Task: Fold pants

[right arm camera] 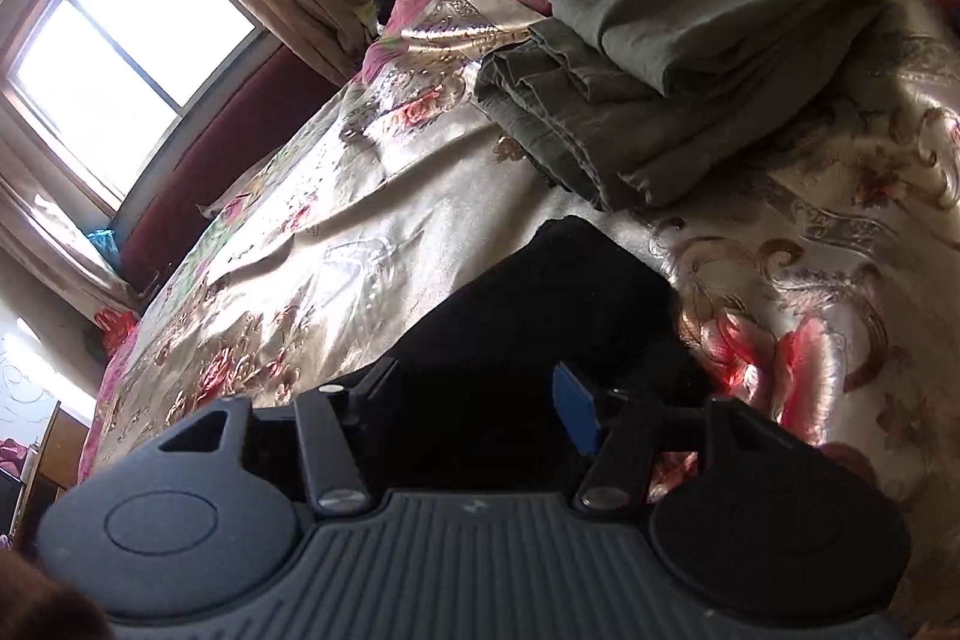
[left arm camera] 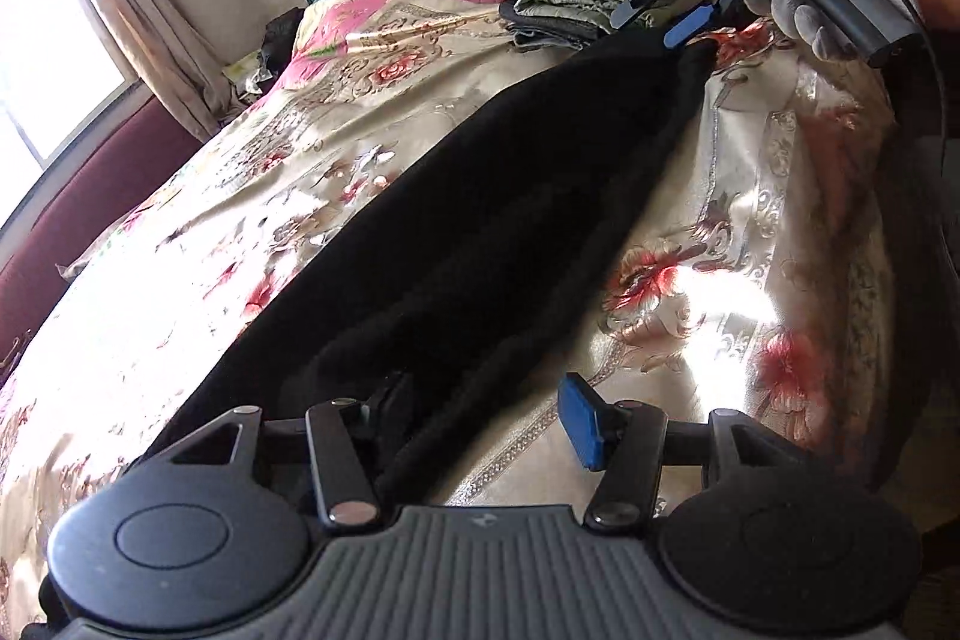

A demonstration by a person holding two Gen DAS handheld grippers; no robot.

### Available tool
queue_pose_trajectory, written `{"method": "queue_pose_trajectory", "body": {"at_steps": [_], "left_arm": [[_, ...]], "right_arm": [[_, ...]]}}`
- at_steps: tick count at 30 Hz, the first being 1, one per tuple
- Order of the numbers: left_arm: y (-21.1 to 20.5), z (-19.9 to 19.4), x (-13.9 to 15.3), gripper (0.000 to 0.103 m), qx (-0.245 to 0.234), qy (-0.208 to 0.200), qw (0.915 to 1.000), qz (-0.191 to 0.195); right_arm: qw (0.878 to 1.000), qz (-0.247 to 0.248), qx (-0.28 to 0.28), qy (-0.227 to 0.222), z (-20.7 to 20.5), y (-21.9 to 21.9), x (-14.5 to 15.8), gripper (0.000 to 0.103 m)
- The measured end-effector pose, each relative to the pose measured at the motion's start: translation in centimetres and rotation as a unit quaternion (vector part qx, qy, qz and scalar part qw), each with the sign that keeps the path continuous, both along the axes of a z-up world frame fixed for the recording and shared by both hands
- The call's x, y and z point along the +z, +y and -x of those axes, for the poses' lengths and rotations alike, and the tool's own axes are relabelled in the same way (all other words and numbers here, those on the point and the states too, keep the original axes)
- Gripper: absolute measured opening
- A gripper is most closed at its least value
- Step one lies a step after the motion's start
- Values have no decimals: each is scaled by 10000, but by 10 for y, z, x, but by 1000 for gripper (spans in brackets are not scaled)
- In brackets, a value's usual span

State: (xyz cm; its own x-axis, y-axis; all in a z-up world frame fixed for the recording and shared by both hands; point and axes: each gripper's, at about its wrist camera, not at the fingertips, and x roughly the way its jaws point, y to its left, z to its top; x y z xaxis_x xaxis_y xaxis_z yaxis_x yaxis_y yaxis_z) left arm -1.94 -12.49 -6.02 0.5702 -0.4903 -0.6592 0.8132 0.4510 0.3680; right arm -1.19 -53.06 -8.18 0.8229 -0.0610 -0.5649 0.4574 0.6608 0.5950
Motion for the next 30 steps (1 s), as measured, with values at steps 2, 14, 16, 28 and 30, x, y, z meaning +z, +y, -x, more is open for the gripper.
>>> {"method": "queue_pose_trajectory", "body": {"at_steps": [2,14,16,28,30], "left_arm": [[-1,-4,-3,68,127,-42,9999,65],[6,-21,-7,68,337,-434,9985,-15],[9,-18,-12,68,327,-754,9964,-198],[3,-35,-23,25,310,-1250,9880,-858],[4,-46,-15,23,489,-920,9923,-665]], "right_arm": [[9999,-143,6,9,-6,-2,-4,58],[9909,-1022,78,-867,-30,-7,29,2],[9913,-935,406,-833,-30,-1,38,6],[9456,1214,3005,301,-37,149,15,14],[9068,2325,3512,174,-37,182,21,29]]}}
